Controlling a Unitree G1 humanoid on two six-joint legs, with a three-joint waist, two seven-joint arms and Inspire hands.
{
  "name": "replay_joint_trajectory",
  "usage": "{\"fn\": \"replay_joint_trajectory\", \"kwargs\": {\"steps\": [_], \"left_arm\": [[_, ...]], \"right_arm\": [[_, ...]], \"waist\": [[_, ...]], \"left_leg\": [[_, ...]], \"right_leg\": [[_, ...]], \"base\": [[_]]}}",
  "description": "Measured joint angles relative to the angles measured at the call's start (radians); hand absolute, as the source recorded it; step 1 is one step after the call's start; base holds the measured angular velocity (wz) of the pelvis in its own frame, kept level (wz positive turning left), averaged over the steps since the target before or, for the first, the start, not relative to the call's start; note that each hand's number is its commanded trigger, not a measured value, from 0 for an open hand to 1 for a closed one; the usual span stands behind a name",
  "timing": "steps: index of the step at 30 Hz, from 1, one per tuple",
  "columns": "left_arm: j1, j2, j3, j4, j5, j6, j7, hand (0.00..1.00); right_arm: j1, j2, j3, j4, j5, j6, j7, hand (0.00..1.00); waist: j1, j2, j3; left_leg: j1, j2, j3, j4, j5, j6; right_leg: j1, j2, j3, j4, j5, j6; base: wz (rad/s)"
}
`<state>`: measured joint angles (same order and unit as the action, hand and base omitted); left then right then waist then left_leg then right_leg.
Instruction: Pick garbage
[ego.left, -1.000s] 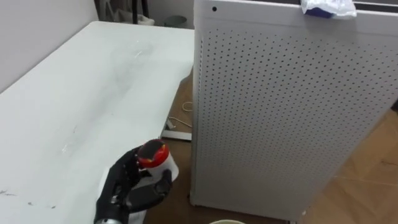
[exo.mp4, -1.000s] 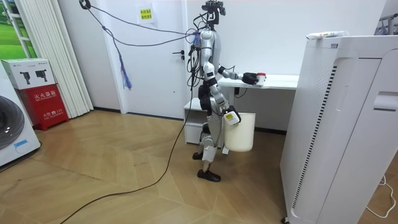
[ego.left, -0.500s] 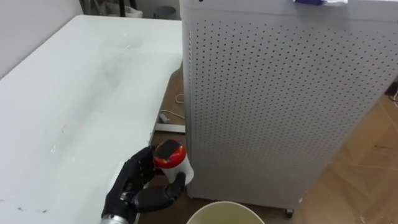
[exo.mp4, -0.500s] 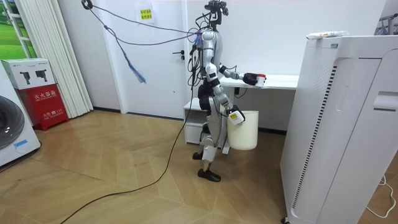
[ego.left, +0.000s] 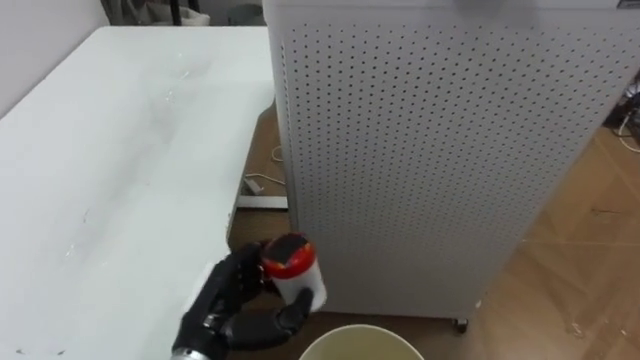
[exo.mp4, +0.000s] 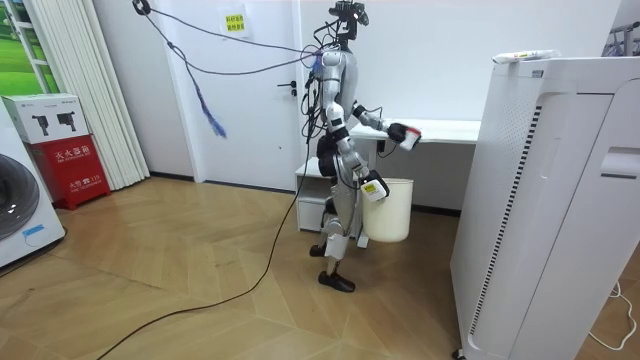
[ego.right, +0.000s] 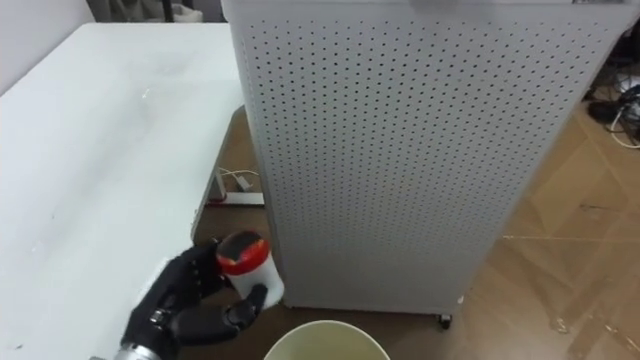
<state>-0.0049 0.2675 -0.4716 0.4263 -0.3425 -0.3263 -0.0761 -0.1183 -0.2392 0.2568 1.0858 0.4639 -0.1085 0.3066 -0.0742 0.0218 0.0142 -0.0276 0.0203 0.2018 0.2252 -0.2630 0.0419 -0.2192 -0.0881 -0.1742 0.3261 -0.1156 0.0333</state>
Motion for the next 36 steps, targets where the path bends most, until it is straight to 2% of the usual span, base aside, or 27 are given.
{"fn": "replay_joint_trajectory", "kwargs": {"steps": [2,4,6,11,14,15,16,24,26,31,36], "left_arm": [[0.007,-0.011,-0.091,0.034,0.0,0.083,-0.051,1.0],[0.007,-0.014,-0.145,0.045,0.0,0.114,-0.096,1.0],[0.006,-0.019,-0.164,0.045,0.0,0.126,-0.141,1.0],[-0.018,-0.022,-0.161,0.045,-0.001,0.132,-0.228,1.0],[-0.022,-0.022,-0.164,0.045,-0.001,0.145,-0.268,1.0],[-0.022,-0.022,-0.165,0.045,-0.001,0.149,-0.277,0.77],[-0.022,-0.022,-0.169,0.045,-0.001,0.154,-0.293,0.0],[-0.026,-0.022,-0.2,0.045,-0.001,0.173,-0.358,0.0],[-0.026,-0.011,-0.199,0.036,0.003,0.175,-0.367,0.0],[-0.025,0.018,-0.185,-0.059,0.003,0.177,-0.37,0.0],[-0.024,0.015,-0.142,-0.089,0.029,0.174,-0.37,0.0]], "right_arm": [[-0.012,-0.001,0.012,-0.002,0.004,0.0,-0.003,1.0],[-0.02,-0.001,0.03,-0.002,0.007,-0.001,-0.01,1.0],[-0.024,-0.001,0.037,-0.002,0.006,-0.002,-0.012,1.0],[-0.031,-0.002,0.036,-0.001,0.005,-0.002,-0.005,1.0],[-0.031,-0.002,0.037,-0.001,0.005,-0.002,-0.005,1.0],[-0.031,-0.002,0.037,-0.001,0.005,-0.002,-0.004,1.0],[-0.032,-0.002,0.038,-0.001,0.002,-0.002,-0.003,1.0],[-0.032,-0.015,0.079,-0.001,0.002,-0.002,0.007,1.0],[-0.034,-0.027,0.077,0.0,0.002,-0.002,0.015,1.0],[-0.035,-0.049,0.071,0.001,0.002,0.001,0.012,1.0],[-0.04,-0.054,0.072,0.001,0.003,0.001,0.017,1.0]], "waist": [[-0.01,0.003,0.0023],[-0.016,0.003,0.0027],[-0.019,0.004,0.0032],[-0.031,0.022,0.0161],[-0.031,0.029,0.0203],[-0.031,0.03,0.0201],[-0.031,0.03,0.0196],[-0.033,0.041,0.0129],[-0.032,0.048,0.0107],[-0.028,0.057,0.0108],[-0.028,0.051,0.0121]], "left_leg": [[-0.016,0.002,0.005,0.013,0.0,0.0],[-0.026,0.002,0.008,0.019,0.0,-0.001],[-0.034,0.003,0.013,0.027,0.0,-0.001],[-0.035,0.002,0.016,0.027,0.0,-0.001],[-0.04,0.003,0.016,0.026,0.0,-0.001],[-0.04,0.004,0.016,0.026,0.0,-0.001],[-0.04,0.004,0.016,0.026,0.0,-0.001],[-0.04,0.003,0.016,0.027,0.0,-0.001],[-0.04,0.003,0.016,0.029,0.0,-0.001],[-0.04,0.002,0.021,0.029,0.0,-0.001],[-0.028,0.003,0.042,0.029,0.001,-0.001]], "right_leg": [[-0.018,0.002,0.001,-0.001,0.002,-0.003],[-0.03,0.004,0.004,-0.001,0.002,-0.003],[-0.036,0.004,0.004,-0.001,0.002,-0.003],[-0.039,0.001,-0.001,0.0,0.002,-0.003],[-0.043,0.0,-0.006,0.002,0.002,-0.003],[-0.043,0.0,-0.006,0.002,0.002,-0.003],[-0.043,0.0,-0.007,0.002,0.002,-0.004],[-0.043,0.0,-0.004,0.004,0.003,-0.005],[-0.043,0.0,-0.005,0.004,0.003,-0.005],[-0.051,0.0,0.003,0.013,0.004,-0.006],[-0.055,0.001,0.01,0.027,0.005,-0.008]], "base": [[-0.08],[-0.06],[-0.06],[-0.01],[0.02],[0.03],[0.0],[0.0],[0.0],[-0.04],[-0.14]]}}
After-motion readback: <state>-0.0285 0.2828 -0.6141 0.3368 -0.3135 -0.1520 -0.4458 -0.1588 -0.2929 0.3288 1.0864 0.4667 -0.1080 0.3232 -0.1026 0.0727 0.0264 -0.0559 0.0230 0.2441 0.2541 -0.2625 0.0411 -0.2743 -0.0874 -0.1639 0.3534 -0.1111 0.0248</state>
